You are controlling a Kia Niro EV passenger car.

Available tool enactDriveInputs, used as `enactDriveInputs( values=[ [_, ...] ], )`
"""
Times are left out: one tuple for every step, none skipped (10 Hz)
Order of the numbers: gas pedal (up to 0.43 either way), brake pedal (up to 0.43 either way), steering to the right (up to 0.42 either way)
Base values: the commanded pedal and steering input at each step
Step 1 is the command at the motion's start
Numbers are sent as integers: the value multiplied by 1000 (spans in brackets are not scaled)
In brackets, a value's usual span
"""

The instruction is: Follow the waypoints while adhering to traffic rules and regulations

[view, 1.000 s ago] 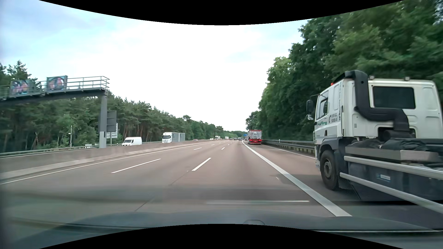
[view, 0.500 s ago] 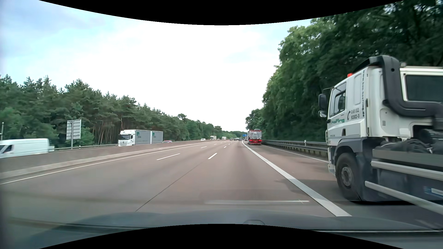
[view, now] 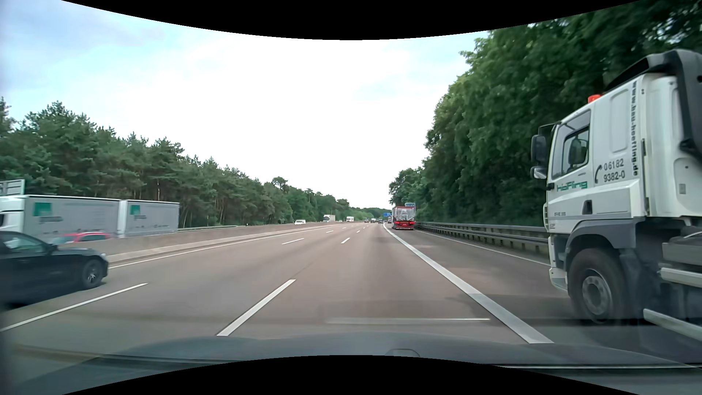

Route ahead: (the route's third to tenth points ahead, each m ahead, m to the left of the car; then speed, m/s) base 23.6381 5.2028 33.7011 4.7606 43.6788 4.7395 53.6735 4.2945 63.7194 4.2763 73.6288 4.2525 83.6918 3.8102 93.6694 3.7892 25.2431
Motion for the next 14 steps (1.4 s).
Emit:
enactDriveInputs(
  values=[
    [197, 0, -3],
    [197, 0, -3],
    [197, 0, -3],
    [197, 0, -2],
    [209, 0, -3],
    [209, 0, -3],
    [209, 0, -3],
    [209, 0, -3],
    [220, 0, -3],
    [220, 0, -3],
    [220, 0, -3],
    [228, 0, -3],
    [240, 0, -3],
    [240, 0, -3]
  ],
)
